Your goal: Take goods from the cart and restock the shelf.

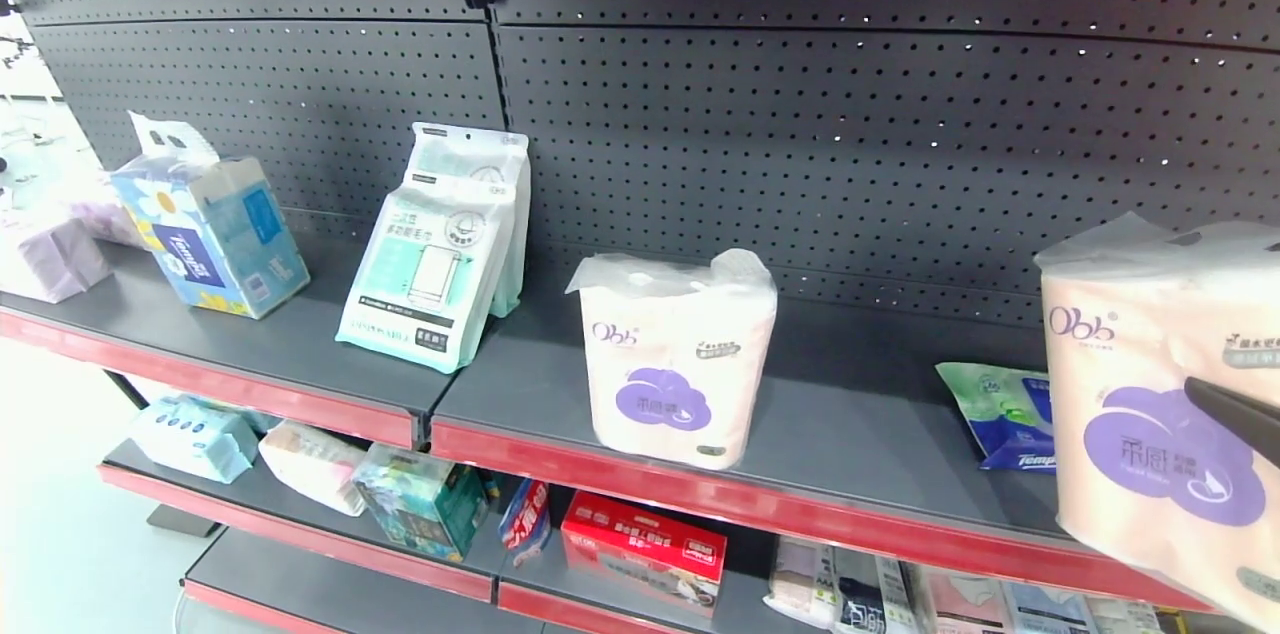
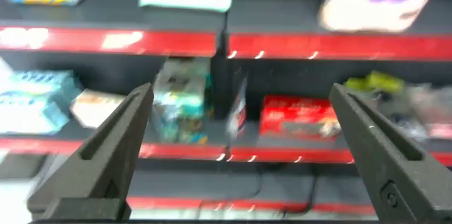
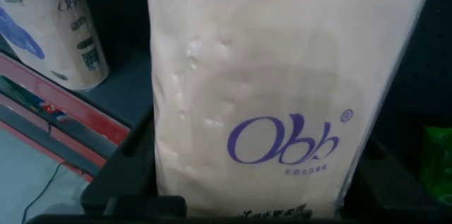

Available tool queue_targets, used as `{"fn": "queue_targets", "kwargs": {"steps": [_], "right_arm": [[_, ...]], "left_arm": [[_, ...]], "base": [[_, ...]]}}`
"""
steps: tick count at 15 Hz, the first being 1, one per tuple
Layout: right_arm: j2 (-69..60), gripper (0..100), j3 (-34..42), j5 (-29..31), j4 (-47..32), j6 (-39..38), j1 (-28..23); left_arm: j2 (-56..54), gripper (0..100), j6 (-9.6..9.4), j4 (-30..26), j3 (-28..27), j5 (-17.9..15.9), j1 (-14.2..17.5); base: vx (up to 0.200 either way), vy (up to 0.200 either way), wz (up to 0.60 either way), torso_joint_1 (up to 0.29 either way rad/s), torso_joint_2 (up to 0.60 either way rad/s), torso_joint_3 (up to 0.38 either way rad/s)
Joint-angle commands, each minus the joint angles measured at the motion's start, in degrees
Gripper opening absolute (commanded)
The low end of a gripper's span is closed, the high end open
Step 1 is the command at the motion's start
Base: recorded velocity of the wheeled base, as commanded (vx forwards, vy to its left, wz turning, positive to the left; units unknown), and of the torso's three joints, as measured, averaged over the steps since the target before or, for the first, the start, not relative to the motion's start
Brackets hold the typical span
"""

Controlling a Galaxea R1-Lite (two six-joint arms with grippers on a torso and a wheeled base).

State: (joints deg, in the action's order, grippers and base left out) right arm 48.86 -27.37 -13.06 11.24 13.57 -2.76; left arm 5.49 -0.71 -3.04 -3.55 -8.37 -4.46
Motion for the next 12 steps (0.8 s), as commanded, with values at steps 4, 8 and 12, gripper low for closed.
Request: {"fn": "queue_targets", "kwargs": {"steps": [4, 8, 12], "right_arm": [[0.53, 0, 0.12, -0.04, 0.01, -0.12, 0.03], [0.1, 0, 0.74, -0.04, 0.01, 0.05, 0.12], [0.53, 0, 0.47, -0.04, 0.01, 0.32, 0.21]], "left_arm": [[5.24, 100, 1.76, 0.31, 1.09, 6.35, 0.95], [7.96, 100, -1.67, 1.45, 1.7, 11.54, 8.86], [2.16, 100, -1.05, 2.42, 3.28, 4.07, 11.23]], "base": [[0.0, 0.0, 0.0, 0.0, 0.0, 0.0], [0.0, 0.0, 0.0, 0.0, 0.0, 0.0], [0.0, 0.0, 0.0, 0.0, 0.0, 0.0]]}}
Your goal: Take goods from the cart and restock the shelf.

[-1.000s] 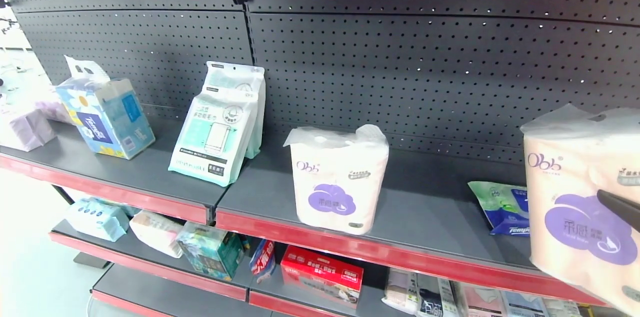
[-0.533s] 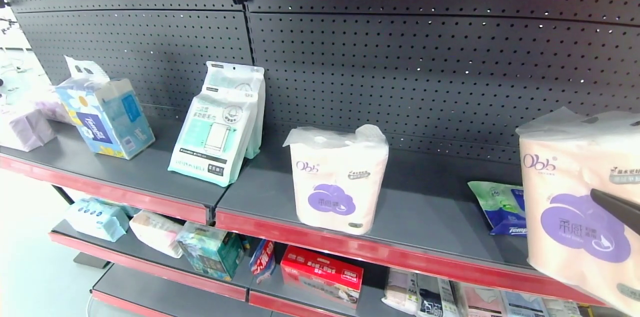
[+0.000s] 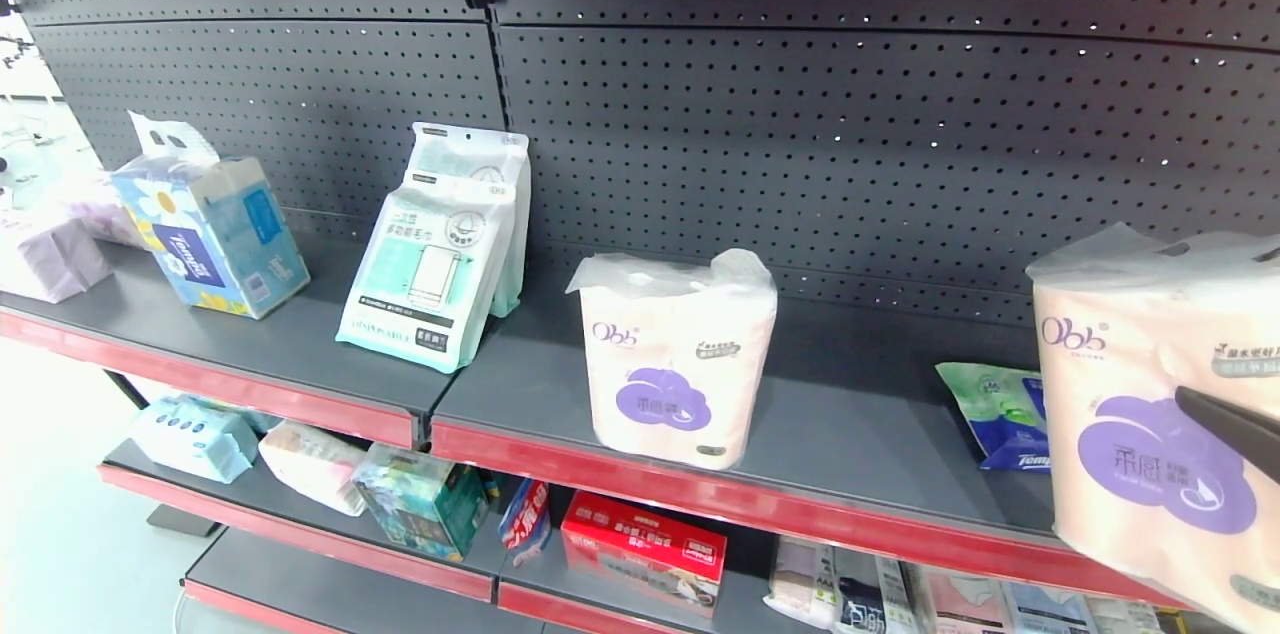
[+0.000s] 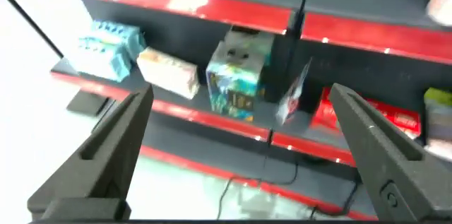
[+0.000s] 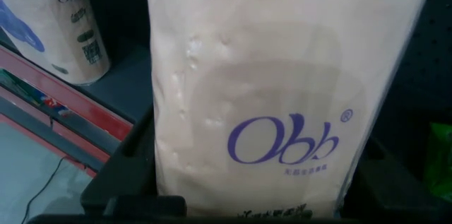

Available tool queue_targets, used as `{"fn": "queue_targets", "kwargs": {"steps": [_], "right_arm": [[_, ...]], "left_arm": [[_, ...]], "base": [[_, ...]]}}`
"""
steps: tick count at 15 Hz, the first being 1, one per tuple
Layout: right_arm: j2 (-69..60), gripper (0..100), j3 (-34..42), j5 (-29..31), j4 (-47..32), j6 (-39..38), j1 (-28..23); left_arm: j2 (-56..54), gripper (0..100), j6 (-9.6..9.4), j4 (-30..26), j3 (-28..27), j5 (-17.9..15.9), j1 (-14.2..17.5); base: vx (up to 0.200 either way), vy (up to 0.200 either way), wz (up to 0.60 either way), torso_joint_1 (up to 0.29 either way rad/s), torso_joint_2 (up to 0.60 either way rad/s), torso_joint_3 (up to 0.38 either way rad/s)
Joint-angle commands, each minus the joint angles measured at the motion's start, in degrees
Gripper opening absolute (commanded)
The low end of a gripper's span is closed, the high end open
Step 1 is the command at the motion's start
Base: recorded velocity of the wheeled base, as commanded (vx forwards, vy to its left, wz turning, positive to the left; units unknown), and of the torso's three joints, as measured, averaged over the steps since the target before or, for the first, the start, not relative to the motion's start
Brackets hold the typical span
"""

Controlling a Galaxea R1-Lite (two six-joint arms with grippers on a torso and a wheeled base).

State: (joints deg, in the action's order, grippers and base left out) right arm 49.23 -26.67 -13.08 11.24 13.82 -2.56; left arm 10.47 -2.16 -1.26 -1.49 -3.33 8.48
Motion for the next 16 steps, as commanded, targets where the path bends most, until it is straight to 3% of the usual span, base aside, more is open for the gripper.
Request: {"fn": "queue_targets", "kwargs": {"steps": [1, 2, 3, 5, 6, 7, 11, 12, 14, 16], "right_arm": [[0.17, 0, -0.4, -0.02, 0.01, -0.11, -0.08], [0.17, 0, -0.31, -0.02, 0.01, -0.11, -0.08], [0.26, 0, -0.22, -0.02, 0.01, -0.03, -0.08], [0.26, 0, -0.4, -0.02, 0.01, 0.06, -0.08], [0.26, 0, -0.4, -0.02, 0.01, -0.03, -0.08], [0.34, 0, -0.57, -0.02, 0.01, 0.06, -0.08], [-0.27, 0, -0.57, -0.02, 0.01, -0.2, -0.25], [-0.18, 0, -0.84, -0.02, 0.01, -0.11, -0.25], [0.26, 0, -1.1, 0.07, 0.01, -0.2, -0.25], [0.43, 0, -1.1, 0.07, 0.01, -0.03, -0.08]], "left_arm": [[-4.23, 100, 1.1, 0.64, 1.14, -0.71, -6.81], [-5.37, 100, 1.1, 0.82, 1.22, -0.63, -12.09], [-5.11, 100, 1.02, 0.82, 1.22, -0.63, -12.79], [-5.11, 100, 2.95, 0.82, 1.31, 0.95, -9.98], [-4.93, 100, 3.12, 0.9, 1.31, 1.39, -3.21], [-5.02, 100, 2.95, 1.17, 1.49, 1.31, -1.89], [-5.02, 100, 3.21, 1.26, 1.49, 0.87, -1.98], [-4.93, 100, 2.95, 1.26, 1.49, 0.87, -2.86], [-4.93, 100, 3.48, 1.26, 1.4, 1.31, -8.92], [-6.6, 100, 3.39, 1.26, 1.49, 1.22, -8.84]], "base": [[0.0, 0.0, 0.0, 0.0, 0.0, 0.0], [0.0, 0.0, 0.0, 0.0, 0.0, 0.0], [0.0, 0.0, 0.0, 0.0, 0.0, 0.0], [0.0, 0.0, 0.0, 0.0, 0.0, 0.0], [0.0, 0.0, 0.0, 0.0, 0.0, 0.0], [0.0, 0.0, 0.0, 0.0, 0.0, 0.0], [0.0, 0.0, 0.0, 0.0, 0.0, 0.0], [0.0, 0.0, 0.0, 0.0, 0.0, 0.0], [0.0, 0.0, 0.0, 0.0, 0.0, 0.0], [0.0, 0.0, 0.0, 0.0, 0.0, 0.0]]}}
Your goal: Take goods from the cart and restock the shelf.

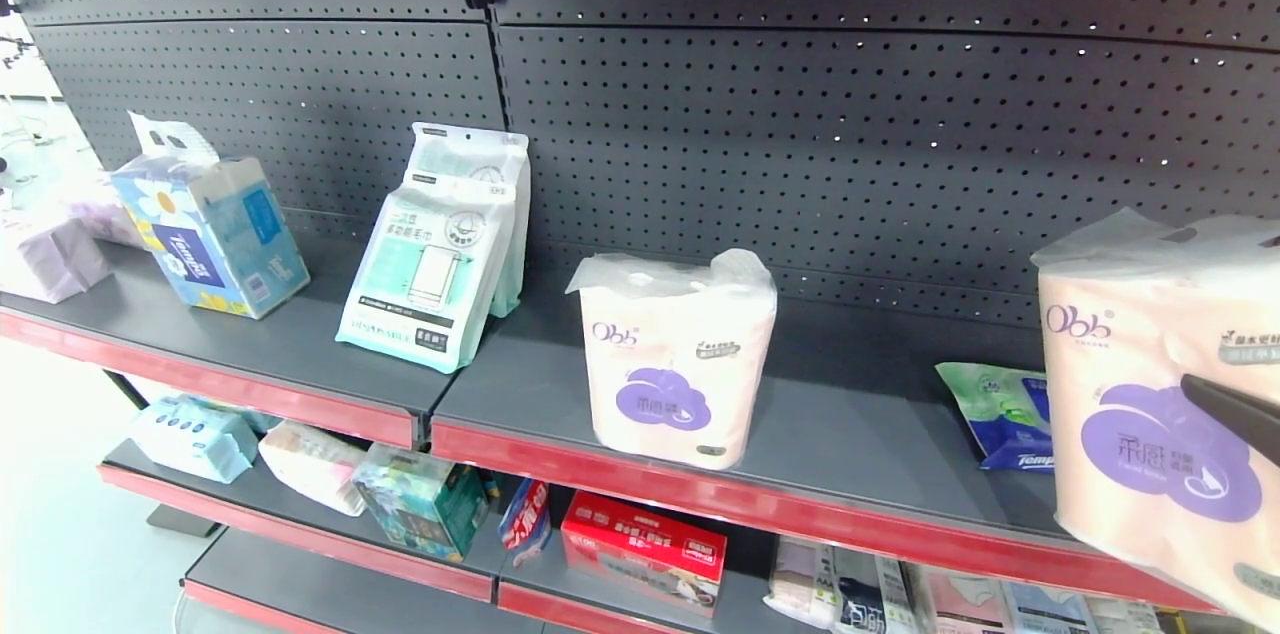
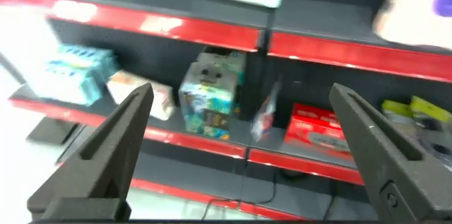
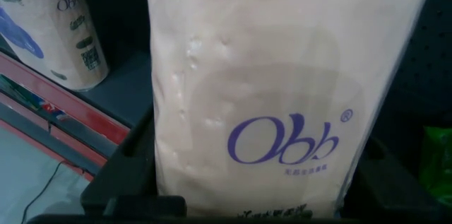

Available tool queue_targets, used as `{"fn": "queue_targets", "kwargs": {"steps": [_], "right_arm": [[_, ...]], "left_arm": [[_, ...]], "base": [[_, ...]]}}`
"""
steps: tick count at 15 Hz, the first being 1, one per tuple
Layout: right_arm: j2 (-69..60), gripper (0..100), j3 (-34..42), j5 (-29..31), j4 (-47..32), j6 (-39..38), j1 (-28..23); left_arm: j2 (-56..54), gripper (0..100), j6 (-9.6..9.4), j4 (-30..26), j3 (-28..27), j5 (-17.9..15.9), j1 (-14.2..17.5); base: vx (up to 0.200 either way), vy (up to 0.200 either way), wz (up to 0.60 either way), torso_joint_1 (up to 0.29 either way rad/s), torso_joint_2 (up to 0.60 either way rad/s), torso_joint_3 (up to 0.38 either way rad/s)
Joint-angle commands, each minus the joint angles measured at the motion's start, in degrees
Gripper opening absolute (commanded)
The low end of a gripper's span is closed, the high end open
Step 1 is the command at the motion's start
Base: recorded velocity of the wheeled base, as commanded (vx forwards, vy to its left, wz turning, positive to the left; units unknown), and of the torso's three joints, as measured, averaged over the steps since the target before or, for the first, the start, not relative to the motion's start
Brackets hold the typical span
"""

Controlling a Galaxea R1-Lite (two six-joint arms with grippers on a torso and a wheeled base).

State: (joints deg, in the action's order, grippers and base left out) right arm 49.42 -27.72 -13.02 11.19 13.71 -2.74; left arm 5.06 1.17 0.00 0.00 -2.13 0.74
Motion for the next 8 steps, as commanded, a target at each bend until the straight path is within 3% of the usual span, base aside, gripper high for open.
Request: {"fn": "queue_targets", "kwargs": {"steps": [1, 8], "right_arm": [[0.24, 0, 0.04, 0.01, 0.06, 0.08, 0.11], [-0.73, 0, -0.84, 0.19, -0.03, 0.35, 0.11]], "left_arm": [[-3.56, 100, -0.12, 0.09, 0.0, 0.02, -1.1], [-5.06, 100, -1.08, 0.0, 0.0, -0.24, -0.74]], "base": [[0.0, 0.0, 0.0, 0.0, 0.0, 0.0], [0.0, 0.0, 0.0, 0.0, 0.0, 0.0]]}}
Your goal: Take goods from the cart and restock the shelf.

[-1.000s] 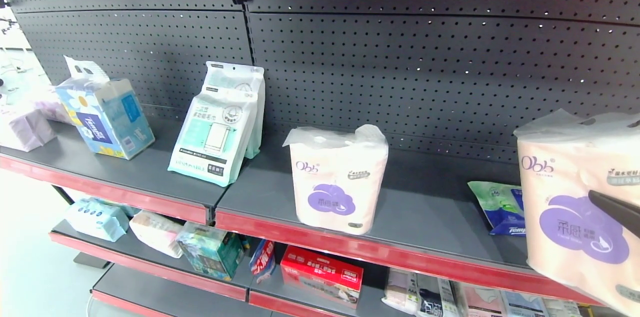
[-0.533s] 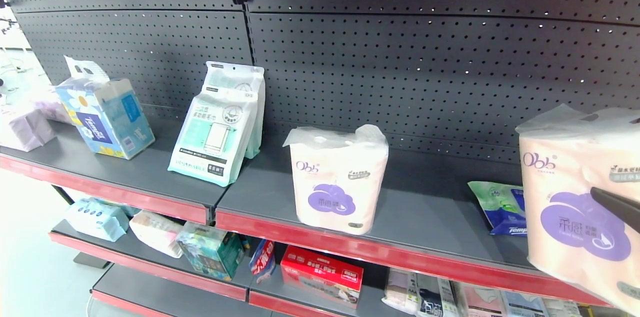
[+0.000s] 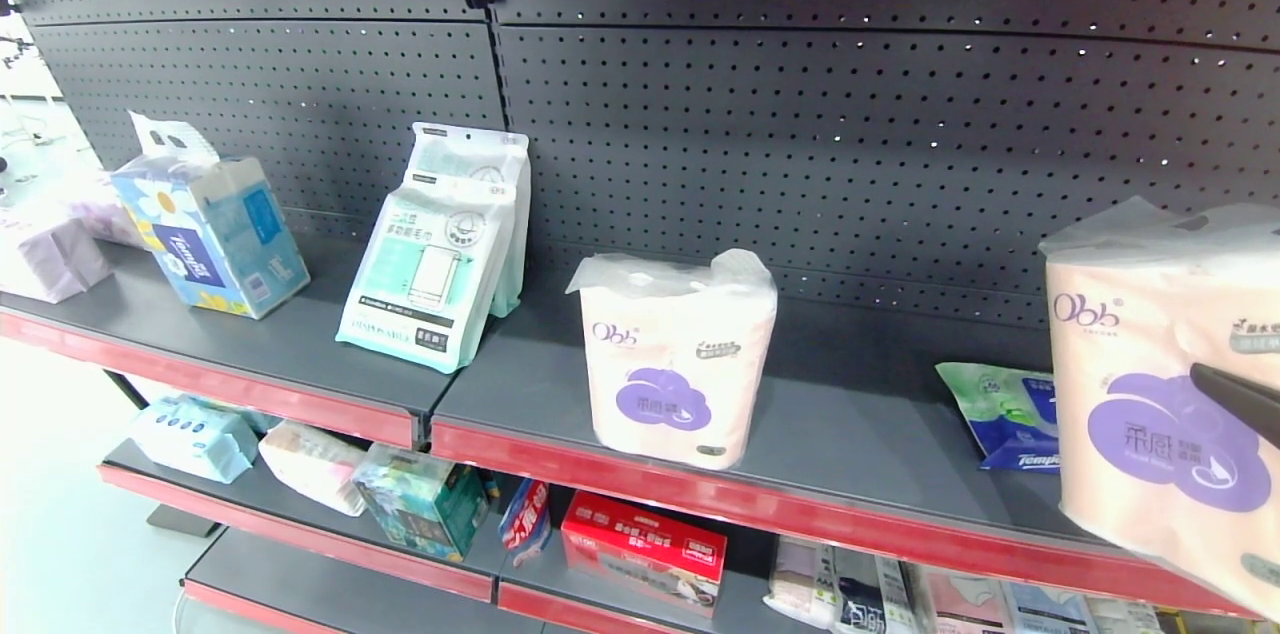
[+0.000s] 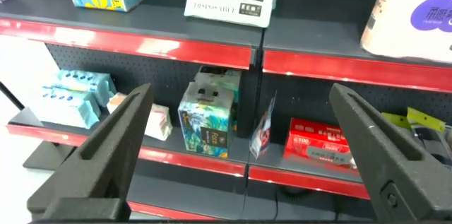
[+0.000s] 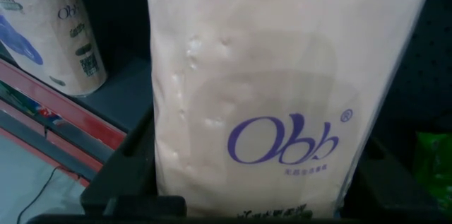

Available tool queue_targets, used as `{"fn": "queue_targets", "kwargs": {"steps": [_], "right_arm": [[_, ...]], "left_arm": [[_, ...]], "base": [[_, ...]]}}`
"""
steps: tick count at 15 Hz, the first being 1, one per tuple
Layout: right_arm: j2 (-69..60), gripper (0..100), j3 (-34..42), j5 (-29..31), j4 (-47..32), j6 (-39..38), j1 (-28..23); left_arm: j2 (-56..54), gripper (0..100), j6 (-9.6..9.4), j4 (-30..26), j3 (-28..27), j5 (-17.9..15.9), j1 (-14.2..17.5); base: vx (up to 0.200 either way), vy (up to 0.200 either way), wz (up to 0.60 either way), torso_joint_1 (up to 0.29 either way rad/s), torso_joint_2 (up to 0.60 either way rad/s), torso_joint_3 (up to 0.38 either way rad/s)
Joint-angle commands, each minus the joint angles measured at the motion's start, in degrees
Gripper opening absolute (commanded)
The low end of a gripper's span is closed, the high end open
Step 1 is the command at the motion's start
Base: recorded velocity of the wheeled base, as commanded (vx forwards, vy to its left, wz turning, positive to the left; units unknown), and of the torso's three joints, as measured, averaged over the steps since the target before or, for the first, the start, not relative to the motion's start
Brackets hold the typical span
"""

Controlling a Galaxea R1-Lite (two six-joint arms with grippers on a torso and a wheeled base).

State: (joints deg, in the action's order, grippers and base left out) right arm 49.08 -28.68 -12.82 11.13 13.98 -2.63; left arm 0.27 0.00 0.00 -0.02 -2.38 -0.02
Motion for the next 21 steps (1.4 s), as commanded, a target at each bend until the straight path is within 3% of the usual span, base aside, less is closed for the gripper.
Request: {"fn": "queue_targets", "kwargs": {"steps": [1, 10, 14, 21], "right_arm": [[-1.09, 0, 0.47, -0.01, 0.03, -0.01, 0.08], [6.91, 0, -1.46, -0.27, 1.26, -0.89, 3.51], [21.67, 0, -1.64, -0.18, 17.35, -1.5, 4.3], [33.19, 0, -5.15, -0.1, 27.1, -4.75, 9.75]], "left_arm": [[-0.27, 100, 0.0, 0.0, 0.02, 0.0, 0.02], [-0.27, 100, 0.09, 0.0, 0.02, 0.09, 0.02], [-0.27, 100, 0.09, 0.0, 0.02, 0.09, 0.02], [-0.27, 100, 0.09, 0.0, 0.02, 0.09, 0.02]], "base": [[0.0, 0.0, 0.0, 0.0, 0.0, 0.0], [0.0, 0.0, 0.0, 0.0, 0.0, 0.0], [0.0, 0.0, 0.0, 0.0, 0.0, 0.0], [0.0, 0.0, 0.0, 0.0, 0.0, 0.0]]}}
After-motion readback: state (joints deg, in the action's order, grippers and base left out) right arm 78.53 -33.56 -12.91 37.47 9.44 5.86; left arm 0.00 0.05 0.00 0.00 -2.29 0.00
